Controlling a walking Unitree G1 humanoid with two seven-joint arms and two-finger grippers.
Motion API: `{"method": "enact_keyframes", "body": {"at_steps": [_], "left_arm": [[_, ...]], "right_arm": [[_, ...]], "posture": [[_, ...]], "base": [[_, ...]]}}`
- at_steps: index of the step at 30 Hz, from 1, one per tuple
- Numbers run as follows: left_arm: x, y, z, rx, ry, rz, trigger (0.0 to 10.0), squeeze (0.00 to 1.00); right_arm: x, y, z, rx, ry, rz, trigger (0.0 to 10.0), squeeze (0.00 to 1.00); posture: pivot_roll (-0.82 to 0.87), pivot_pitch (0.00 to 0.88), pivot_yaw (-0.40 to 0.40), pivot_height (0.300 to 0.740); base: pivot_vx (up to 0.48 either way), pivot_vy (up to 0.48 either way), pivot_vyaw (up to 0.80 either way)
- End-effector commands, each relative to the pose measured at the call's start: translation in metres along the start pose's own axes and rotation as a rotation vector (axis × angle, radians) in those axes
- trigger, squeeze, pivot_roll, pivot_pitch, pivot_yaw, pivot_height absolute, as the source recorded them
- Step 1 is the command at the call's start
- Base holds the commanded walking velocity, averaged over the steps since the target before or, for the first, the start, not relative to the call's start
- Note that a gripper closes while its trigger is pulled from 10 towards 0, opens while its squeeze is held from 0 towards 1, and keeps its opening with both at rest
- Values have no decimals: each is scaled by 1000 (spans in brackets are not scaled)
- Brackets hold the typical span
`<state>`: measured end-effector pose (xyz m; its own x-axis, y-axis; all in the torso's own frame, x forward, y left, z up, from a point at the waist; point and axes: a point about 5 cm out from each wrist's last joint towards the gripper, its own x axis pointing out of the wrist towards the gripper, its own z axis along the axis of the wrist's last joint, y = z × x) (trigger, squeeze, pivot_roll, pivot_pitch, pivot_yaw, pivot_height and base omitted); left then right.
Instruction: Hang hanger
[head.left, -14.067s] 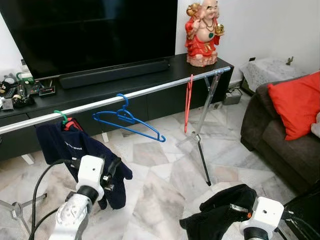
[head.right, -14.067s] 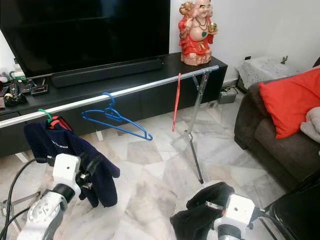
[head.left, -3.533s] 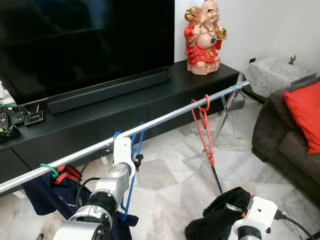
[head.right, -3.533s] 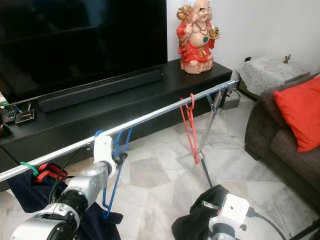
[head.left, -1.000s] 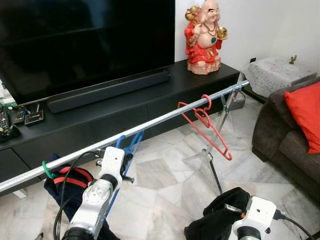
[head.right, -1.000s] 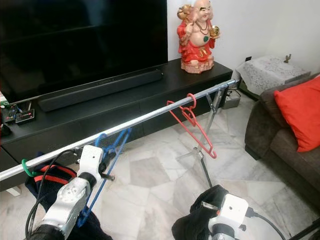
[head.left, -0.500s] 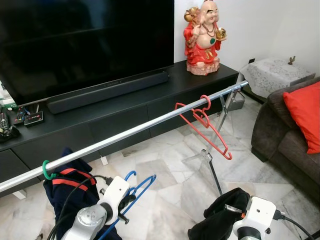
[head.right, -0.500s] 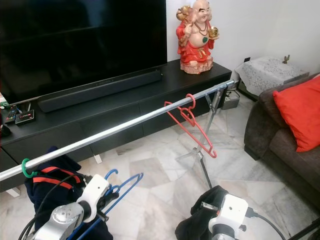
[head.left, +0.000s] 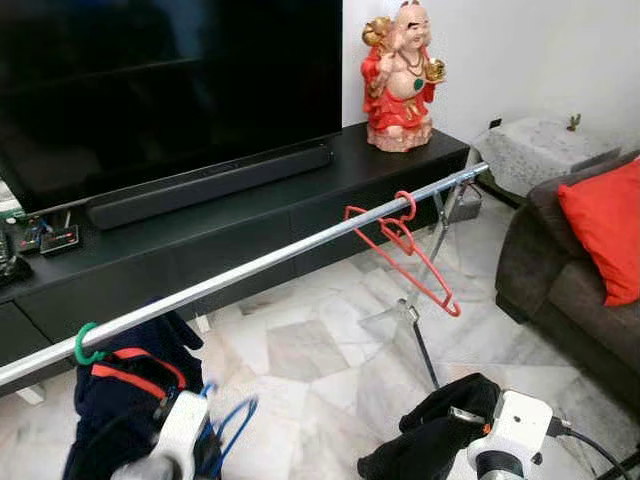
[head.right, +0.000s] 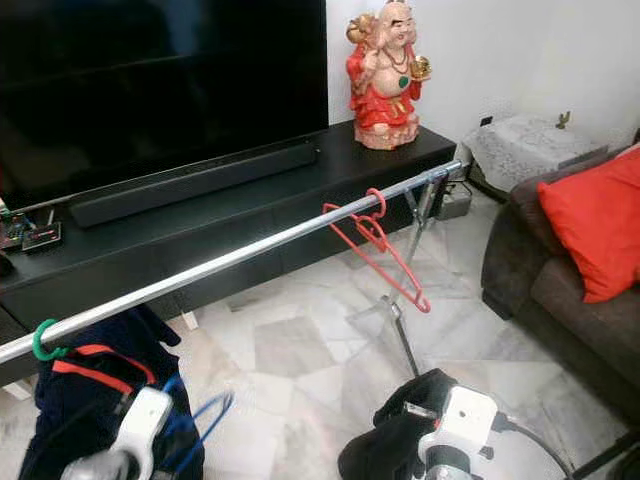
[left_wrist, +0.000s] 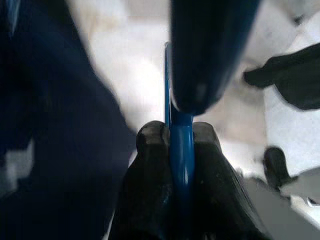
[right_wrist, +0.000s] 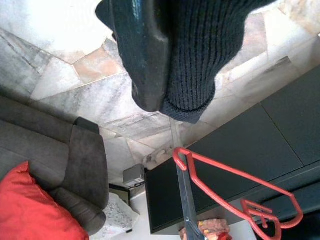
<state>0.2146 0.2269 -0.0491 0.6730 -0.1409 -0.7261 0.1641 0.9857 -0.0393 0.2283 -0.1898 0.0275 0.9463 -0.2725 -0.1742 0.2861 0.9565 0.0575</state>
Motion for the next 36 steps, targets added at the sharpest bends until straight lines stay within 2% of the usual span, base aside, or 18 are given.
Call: {"method": "enact_keyframes", "body": {"at_steps": [1, 2, 3, 7, 8, 10, 14, 23, 31, 36], "left_arm": [[-5, 12, -12, -59, 43, 71, 10000, 0], [-7, 14, -20, -37, 78, 90, 10000, 0], [-11, 16, -38, -7, 146, 119, 10000, 0], [-21, 10, -76, 9, 283, 182, 10000, 0], [-21, 10, -76, 9, 283, 182, 10000, 0], [-27, 7, -93, 18, 358, 226, 10000, 0], [-27, 5, -95, -15, 354, 248, 10000, 0], [-23, 8, -85, -17, 324, 306, 10000, 0], [-29, 5, -100, 4, 370, 303, 10000, 0], [-34, 11, -104, 18, 370, 294, 10000, 0]], "right_arm": [[3, 2, 3, 3, -12, 9, 10000, 0], [3, 2, 3, 1, -10, 9, 10000, 0], [3, 2, 2, -1, -6, 10, 10000, 0], [6, 4, 4, -7, -6, 15, 10000, 0], [6, 4, 4, -7, -6, 15, 10000, 0], [8, 5, 5, -21, -11, 27, 10000, 0], [9, 7, 7, -49, -28, 62, 10000, 0], [9, 13, 7, -64, -27, 91, 10000, 0], [8, 11, 3, -42, -4, 74, 10000, 0], [9, 12, 3, -37, 0, 70, 10000, 0]], "posture": [[44, 0, 61, 740], [44, 0, 61, 740], [51, 0, 59, 740], [42, 0, 58, 740], [42, 0, 58, 740], [39, 0, 55, 740], [41, 0, 48, 740], [51, 0, 41, 740], [53, 1, 44, 740], [55, 6, 44, 740]], "base": [[0, 0, 0], [0, 0, 0], [0, 0, 0], [0, 0, 0], [0, 0, 0], [0, 0, 0], [0, 0, 0], [0, 0, 800], [0, 0, 171], [0, 0, 0]]}}
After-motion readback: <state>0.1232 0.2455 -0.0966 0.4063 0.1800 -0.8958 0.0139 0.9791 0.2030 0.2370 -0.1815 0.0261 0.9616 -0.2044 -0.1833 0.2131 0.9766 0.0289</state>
